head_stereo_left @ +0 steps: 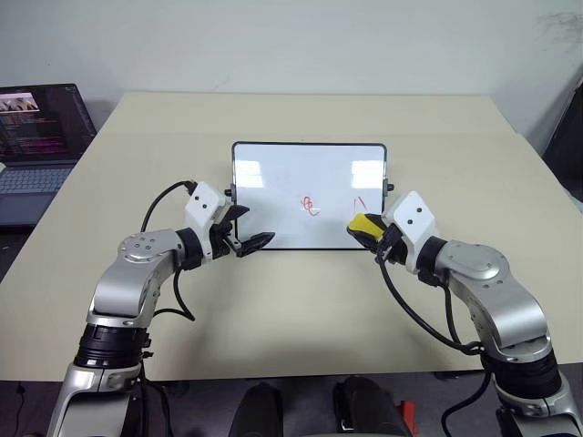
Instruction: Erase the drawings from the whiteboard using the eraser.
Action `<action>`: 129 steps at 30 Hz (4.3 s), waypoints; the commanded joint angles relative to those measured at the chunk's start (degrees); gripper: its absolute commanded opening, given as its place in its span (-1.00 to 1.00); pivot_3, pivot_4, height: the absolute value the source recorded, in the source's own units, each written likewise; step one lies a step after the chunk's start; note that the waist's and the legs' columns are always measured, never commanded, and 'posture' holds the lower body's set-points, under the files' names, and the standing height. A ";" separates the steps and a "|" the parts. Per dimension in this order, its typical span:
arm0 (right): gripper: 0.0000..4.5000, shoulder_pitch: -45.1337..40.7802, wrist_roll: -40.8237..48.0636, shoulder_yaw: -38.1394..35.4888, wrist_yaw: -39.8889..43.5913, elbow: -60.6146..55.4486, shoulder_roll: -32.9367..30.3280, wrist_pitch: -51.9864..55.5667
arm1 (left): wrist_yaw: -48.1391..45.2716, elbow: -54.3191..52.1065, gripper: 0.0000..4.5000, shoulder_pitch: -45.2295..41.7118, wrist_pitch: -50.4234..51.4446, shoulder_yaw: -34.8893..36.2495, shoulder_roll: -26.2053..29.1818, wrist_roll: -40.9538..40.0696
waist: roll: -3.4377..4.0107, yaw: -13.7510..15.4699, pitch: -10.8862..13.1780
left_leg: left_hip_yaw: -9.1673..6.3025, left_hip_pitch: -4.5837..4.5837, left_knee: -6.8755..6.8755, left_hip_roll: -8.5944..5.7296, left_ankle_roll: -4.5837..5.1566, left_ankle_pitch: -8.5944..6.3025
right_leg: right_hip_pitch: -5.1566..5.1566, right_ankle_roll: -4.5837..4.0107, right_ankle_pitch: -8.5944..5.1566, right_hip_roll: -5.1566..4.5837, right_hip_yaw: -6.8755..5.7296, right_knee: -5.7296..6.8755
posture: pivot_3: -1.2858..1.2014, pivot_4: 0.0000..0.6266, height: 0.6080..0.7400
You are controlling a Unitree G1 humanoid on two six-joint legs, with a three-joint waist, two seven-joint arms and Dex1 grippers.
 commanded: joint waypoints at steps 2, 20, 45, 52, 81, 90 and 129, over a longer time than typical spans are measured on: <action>-0.44 -4.56 -5.56 6.36 -4.59 2.60 2.09 -6.15 | -1.66 0.73 1.00 -1.36 -2.42 -0.80 -0.07 -0.27 | 0.00 -0.07 0.00 | 0.01 0.01 0.00 0.02 0.00 0.00 | 0.00 0.00 0.00 0.09 0.04 0.01 | 0.03 -0.52 1.00; -0.44 -21.56 -21.71 17.69 -10.30 35.39 9.79 -23.91 | -5.53 2.03 1.00 -0.78 -4.55 -3.90 1.16 1.33 | -0.03 0.24 0.01 | 0.08 -0.06 0.07 0.00 -0.01 0.00 | -0.03 -0.08 0.03 -0.06 0.06 -0.01 | 0.03 -0.52 1.00; -0.44 -22.54 -27.44 20.87 -2.09 40.78 11.20 -21.27 | -6.68 -0.26 1.00 2.72 -2.76 -4.51 3.13 1.38 | -0.03 0.17 0.00 | 0.03 0.00 0.12 0.00 0.00 0.00 | 0.05 -0.17 0.05 -0.11 0.01 0.04 | 0.03 -0.52 1.00; -0.44 -26.71 -29.35 16.84 -9.74 44.29 12.35 -24.23 | -6.69 -0.22 1.00 2.45 -2.75 -4.75 2.88 1.29 | -0.03 0.14 0.00 | 0.00 0.23 0.20 -0.02 0.13 0.13 | 0.23 -0.20 0.16 -0.10 -0.03 0.15 | 0.03 -0.52 1.00; -0.44 -25.53 -29.46 17.56 -4.10 46.41 12.18 -22.64 | -6.65 -0.61 1.00 2.36 -2.79 -5.13 2.57 0.96 | -0.06 0.20 -0.03 | 0.00 0.21 0.18 -0.02 0.15 0.24 | 0.22 -0.23 0.28 -0.08 -0.01 0.15 | 0.03 -0.52 1.00; -0.44 -23.69 -29.15 16.55 -0.02 43.54 11.40 -19.68 | -6.70 -0.65 1.00 2.28 -2.76 -5.36 2.66 0.85 | -0.07 0.18 -0.05 | -0.01 0.31 0.20 0.00 0.16 0.25 | 0.28 -0.22 0.28 -0.05 -0.01 0.19 | 0.03 -0.52 1.00; -0.44 -21.27 -29.83 19.26 5.81 42.78 8.21 -18.09 | -6.67 -1.30 1.00 2.70 -2.31 -5.46 2.64 0.53 | -0.12 0.22 -0.10 | -0.01 0.34 0.17 0.07 0.21 0.30 | 0.31 -0.30 0.37 0.08 0.02 0.11 | 0.03 -0.52 1.00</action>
